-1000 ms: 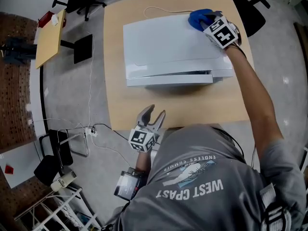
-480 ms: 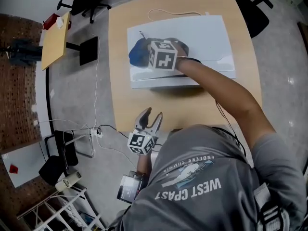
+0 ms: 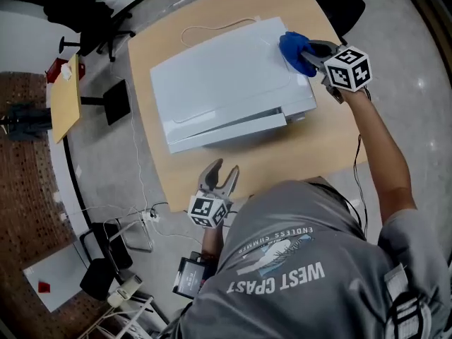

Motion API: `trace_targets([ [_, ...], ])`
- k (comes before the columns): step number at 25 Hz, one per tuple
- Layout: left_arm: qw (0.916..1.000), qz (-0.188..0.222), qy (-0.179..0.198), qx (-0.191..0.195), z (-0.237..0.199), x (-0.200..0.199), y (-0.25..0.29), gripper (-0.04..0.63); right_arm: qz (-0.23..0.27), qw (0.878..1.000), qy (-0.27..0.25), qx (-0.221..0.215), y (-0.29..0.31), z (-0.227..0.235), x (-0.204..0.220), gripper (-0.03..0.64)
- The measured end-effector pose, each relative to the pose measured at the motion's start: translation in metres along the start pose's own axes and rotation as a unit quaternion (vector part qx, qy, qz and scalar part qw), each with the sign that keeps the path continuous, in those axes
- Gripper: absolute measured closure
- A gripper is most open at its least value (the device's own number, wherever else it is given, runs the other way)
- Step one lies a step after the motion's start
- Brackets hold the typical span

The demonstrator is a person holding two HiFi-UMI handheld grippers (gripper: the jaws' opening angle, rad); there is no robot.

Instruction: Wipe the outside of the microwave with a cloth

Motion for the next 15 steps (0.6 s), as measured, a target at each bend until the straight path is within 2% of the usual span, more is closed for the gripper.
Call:
trace_targets([
  [1, 1.0000, -0.006, 0.004, 0.006, 0.003, -0.002, 0.006, 0.359, 0.033, 0.998, 0.058, 0.012, -0.007, 0.016, 0.004, 0.532],
  [3, 0.9997, -0.015, 0.013, 0.013, 0.010, -0.007, 0.017, 0.359, 0.083, 0.982, 0.165, 0.029, -0.015, 0.044, 0.020, 0.532],
  [5, 0.9993, -0.025, 0.021, 0.017, 0.018, -0.011, 0.026, 0.359, 0.097, 0.965, 0.242, 0.014, -0.016, 0.048, 0.049, 0.532],
  [7, 0.9987, -0.038, 0.027, 0.020, 0.024, -0.013, 0.032, 0.359, 0.097, 0.948, 0.304, -0.007, -0.020, 0.028, 0.089, 0.532],
  [10, 0.9977, -0.058, 0.028, 0.018, 0.030, -0.010, 0.040, 0.359, 0.118, 0.899, 0.421, -0.008, -0.046, -0.002, 0.148, 0.535],
  [11, 0.9974, -0.064, 0.027, 0.017, 0.032, -0.009, 0.042, 0.359, 0.118, 0.889, 0.442, -0.007, -0.056, -0.010, 0.163, 0.535],
  [12, 0.9972, -0.068, 0.026, 0.016, 0.035, -0.008, 0.045, 0.359, 0.116, 0.884, 0.453, -0.008, -0.063, -0.015, 0.174, 0.535],
  [14, 0.9969, -0.073, 0.025, 0.015, 0.040, -0.011, 0.050, 0.359, 0.109, 0.883, 0.455, -0.018, -0.065, -0.016, 0.178, 0.535],
  [15, 0.9969, -0.074, 0.025, 0.014, 0.043, -0.012, 0.053, 0.359, 0.104, 0.888, 0.447, -0.022, -0.060, -0.011, 0.177, 0.535],
])
Point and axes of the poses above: the fingertips, and each gripper's own axes: y forward along the fingers, z to its right, x out of its underside, the point moved 3 cm from there along -y, backward along the fingers, and after that the axes turned 6 degrees about z, right-handed, at the moved point
